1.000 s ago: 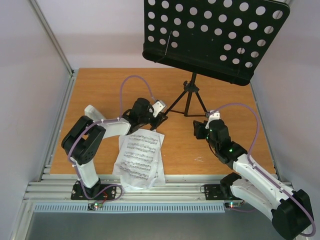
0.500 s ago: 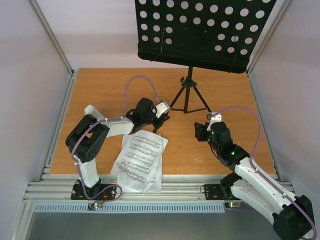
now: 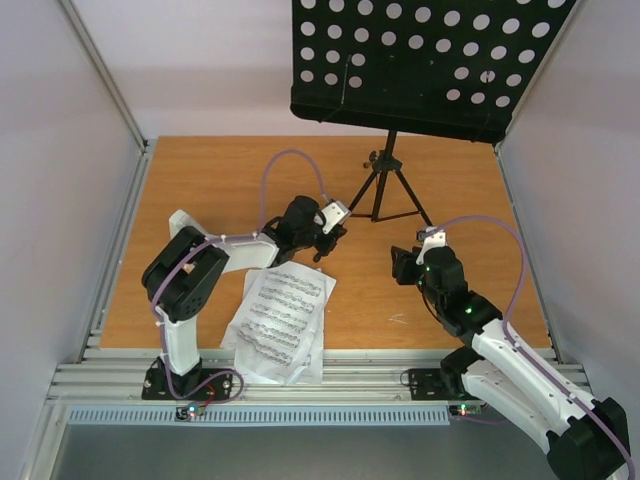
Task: Pack up the instrument practice props
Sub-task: Adjust the music stand at the center of the board.
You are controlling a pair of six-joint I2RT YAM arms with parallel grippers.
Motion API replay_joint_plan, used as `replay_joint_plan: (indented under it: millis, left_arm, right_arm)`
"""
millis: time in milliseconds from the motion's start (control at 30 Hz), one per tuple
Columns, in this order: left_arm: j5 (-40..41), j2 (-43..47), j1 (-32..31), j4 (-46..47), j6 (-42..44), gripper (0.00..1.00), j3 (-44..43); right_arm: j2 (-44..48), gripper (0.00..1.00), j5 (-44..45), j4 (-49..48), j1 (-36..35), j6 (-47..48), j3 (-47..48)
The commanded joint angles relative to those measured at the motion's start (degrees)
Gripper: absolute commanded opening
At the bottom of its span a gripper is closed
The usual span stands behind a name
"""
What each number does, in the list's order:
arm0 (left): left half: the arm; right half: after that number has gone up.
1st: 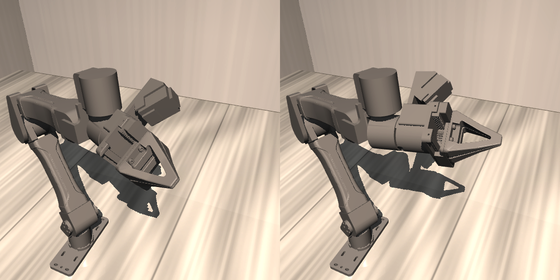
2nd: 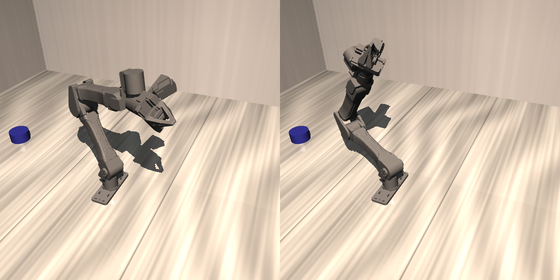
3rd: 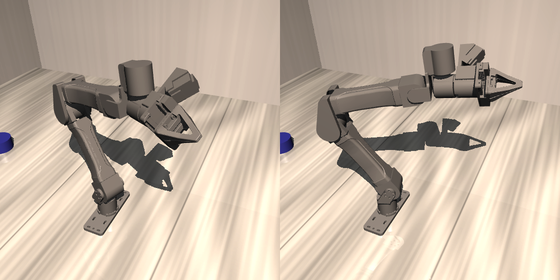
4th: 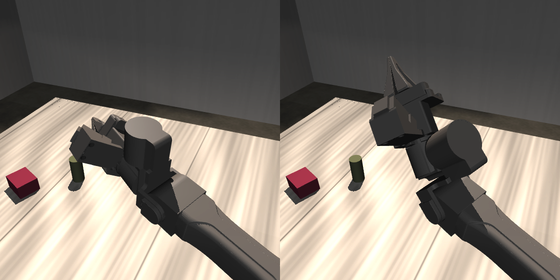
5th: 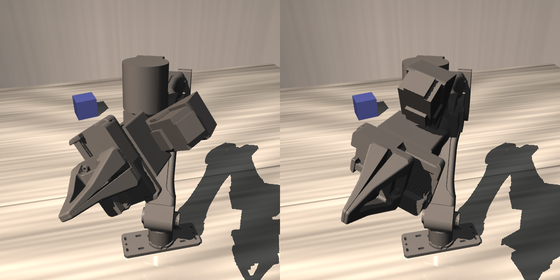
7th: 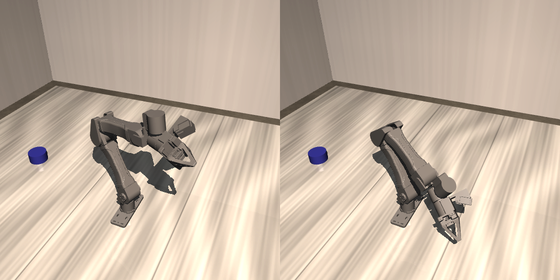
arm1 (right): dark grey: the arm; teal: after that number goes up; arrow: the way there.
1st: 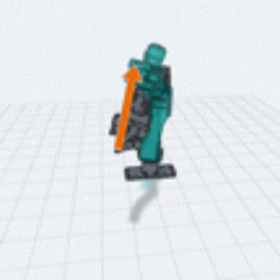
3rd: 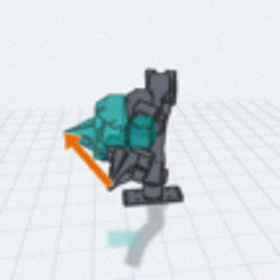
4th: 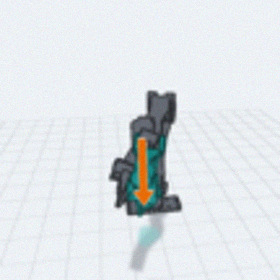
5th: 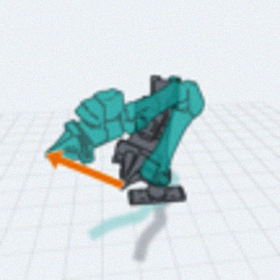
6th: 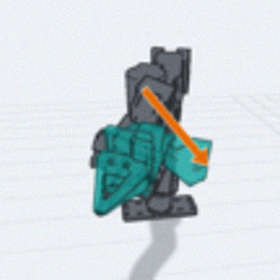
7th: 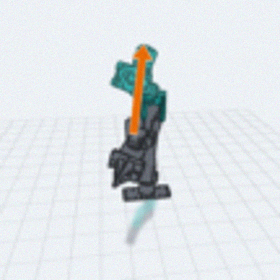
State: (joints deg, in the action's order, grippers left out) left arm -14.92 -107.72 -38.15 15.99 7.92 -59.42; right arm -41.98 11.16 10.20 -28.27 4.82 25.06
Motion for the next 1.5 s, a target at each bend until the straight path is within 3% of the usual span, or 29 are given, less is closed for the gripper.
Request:
replay_joint_plan:
  millis: [0, 333, 800, 1167, 1267, 1467]
  left_arm:
    - [6.4, -2.7, -1.4, 5.6, -6.4, 0.00, -5.5]
    - [22.3, -3.4, -8.3, 4.2, -12.3, 0.00, -8.0]
    - [41.9, -2.6, -21.1, -6.3, -29.5, 0.01, -10.9]
    - [45.5, -0.8, -29.2, -9.9, -40.2, 0.02, -7.1]
    - [44.8, -0.2, -30.5, -9.9, -40.4, 0.08, -6.3]
    - [43.4, 5.5, -31.1, -7.3, -40.0, 0.54, -1.6]
  right_arm:
    - [1.4, 0.57, 1.2, 0.8, 0.3, -1.2, -0.7]
    - [4.8, 0.57, 1.5, 3.4, 0.2, -1.2, -0.9]
    - [9.2, 0.58, 3.0, 5.0, 0.3, -0.5, 0.5]
    - [2.7, 0.61, -3.2, -6.3, 4.3, 2.0, 6.1]
    - [1.6, 0.61, -6.2, -9.9, 6.2, 4.4, 7.7]
    - [-3.6, 0.67, -17.6, -23.7, 11.6, 7.4, 10.1]
